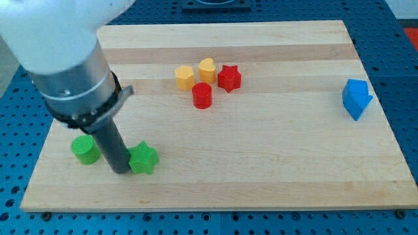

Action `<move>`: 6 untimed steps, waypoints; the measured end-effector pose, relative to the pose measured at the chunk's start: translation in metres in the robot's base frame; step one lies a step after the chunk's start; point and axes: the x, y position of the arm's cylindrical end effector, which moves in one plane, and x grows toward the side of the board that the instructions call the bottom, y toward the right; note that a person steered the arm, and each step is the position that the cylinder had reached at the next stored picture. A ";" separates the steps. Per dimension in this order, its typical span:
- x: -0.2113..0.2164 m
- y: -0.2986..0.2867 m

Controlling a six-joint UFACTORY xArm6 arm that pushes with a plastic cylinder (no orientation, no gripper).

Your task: Move the green star to the right of the red star

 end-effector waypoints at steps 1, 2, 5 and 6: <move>-0.002 0.017; -0.040 0.042; -0.032 0.100; -0.073 0.110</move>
